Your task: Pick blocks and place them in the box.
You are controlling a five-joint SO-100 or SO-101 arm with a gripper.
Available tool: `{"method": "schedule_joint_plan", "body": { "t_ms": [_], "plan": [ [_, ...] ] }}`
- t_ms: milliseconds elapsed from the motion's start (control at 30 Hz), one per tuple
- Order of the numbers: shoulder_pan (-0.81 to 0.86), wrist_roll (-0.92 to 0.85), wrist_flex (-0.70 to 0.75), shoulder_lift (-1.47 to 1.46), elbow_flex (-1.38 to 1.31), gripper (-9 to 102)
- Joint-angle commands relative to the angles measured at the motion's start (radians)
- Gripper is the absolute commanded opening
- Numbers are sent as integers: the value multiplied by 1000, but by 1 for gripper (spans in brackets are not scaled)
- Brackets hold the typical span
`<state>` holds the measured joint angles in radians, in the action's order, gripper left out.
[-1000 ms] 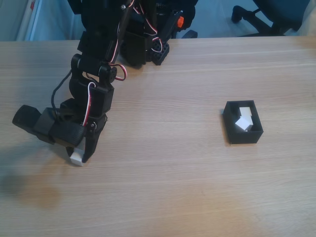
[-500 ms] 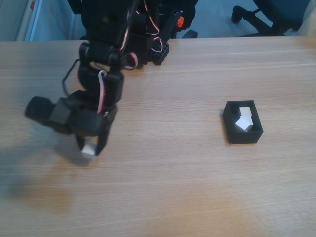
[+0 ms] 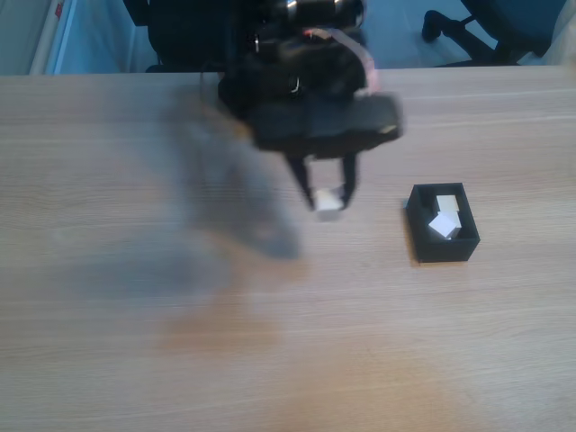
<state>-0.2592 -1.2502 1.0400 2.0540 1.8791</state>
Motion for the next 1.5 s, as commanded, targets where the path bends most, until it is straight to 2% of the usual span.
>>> {"method": "schedule_joint_plan", "body": {
  "t_ms": [0, 200, 433, 500, 700, 967, 1133, 1467],
  "plan": [
    [-146, 75, 29, 41, -87, 0],
    [-344, 179, 89, -41, -199, 0],
    [-468, 318, 135, -172, -356, 0],
    [-479, 342, 123, -193, -368, 0],
    [-463, 333, 75, -187, -314, 10],
    [-408, 296, 63, -166, -265, 12],
    [-360, 233, 98, -71, -153, 0],
    [-150, -179, 8, 471, 492, 0]
  ]
}}
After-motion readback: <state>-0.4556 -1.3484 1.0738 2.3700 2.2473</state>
